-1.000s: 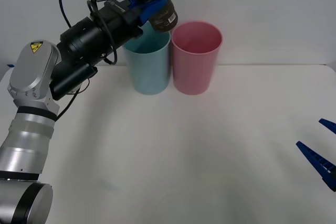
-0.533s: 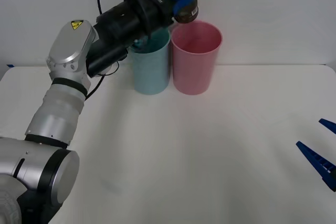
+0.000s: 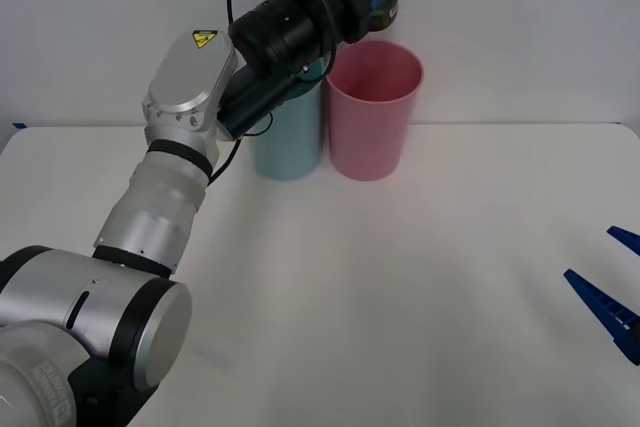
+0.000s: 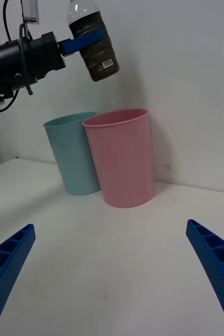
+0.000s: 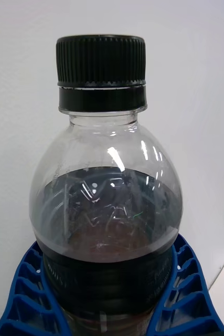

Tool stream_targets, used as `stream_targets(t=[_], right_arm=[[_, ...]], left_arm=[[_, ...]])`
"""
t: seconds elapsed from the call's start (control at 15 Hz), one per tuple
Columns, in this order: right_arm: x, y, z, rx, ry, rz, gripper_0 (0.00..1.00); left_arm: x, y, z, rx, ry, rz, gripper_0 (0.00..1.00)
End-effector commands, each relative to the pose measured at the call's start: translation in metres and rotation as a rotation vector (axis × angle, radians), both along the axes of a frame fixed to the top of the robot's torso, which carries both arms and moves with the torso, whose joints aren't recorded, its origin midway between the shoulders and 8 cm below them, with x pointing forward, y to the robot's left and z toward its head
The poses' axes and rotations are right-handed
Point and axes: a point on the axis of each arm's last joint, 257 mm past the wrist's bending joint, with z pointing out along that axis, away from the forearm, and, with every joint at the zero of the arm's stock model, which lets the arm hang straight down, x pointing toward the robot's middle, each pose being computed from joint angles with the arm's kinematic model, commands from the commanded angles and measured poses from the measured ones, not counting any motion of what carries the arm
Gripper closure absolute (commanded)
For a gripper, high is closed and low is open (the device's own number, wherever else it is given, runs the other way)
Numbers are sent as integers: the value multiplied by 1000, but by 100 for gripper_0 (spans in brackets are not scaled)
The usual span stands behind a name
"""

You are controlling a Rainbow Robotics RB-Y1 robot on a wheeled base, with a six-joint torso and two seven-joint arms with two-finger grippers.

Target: Grasp the object on the table and drop it into the matching bin: aluminum can to the light blue bin, PET bottle to the pink bin.

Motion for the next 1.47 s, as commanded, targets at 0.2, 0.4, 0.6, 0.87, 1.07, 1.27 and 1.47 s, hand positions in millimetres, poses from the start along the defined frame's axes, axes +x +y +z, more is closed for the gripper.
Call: stream_targets(t=[0.2, 0.4, 0.6, 0.87, 1.07, 1.27, 1.47], right_arm=[[0, 0, 0, 0, 0, 0, 0], [0, 0, 0, 0, 0, 0, 0], [0, 0, 0, 0, 0, 0, 0], [0, 0, 0, 0, 0, 0, 0], [0, 0, 0, 0, 0, 0, 0], [0, 0, 0, 0, 0, 0, 0], [0, 0, 0, 0, 0, 0, 0]], left_arm=[[1, -1, -1, 1, 2, 7, 41], [0, -1, -1, -7, 7, 3, 0], [0, -1, -1, -17, 15, -4, 0], [-1, 5, -3, -44, 35, -22, 0], [-3, 28, -3, -67, 39, -35, 0], [-11, 58, -9, -81, 38, -43, 0], [-24, 95, -22, -108, 41, -37, 0]])
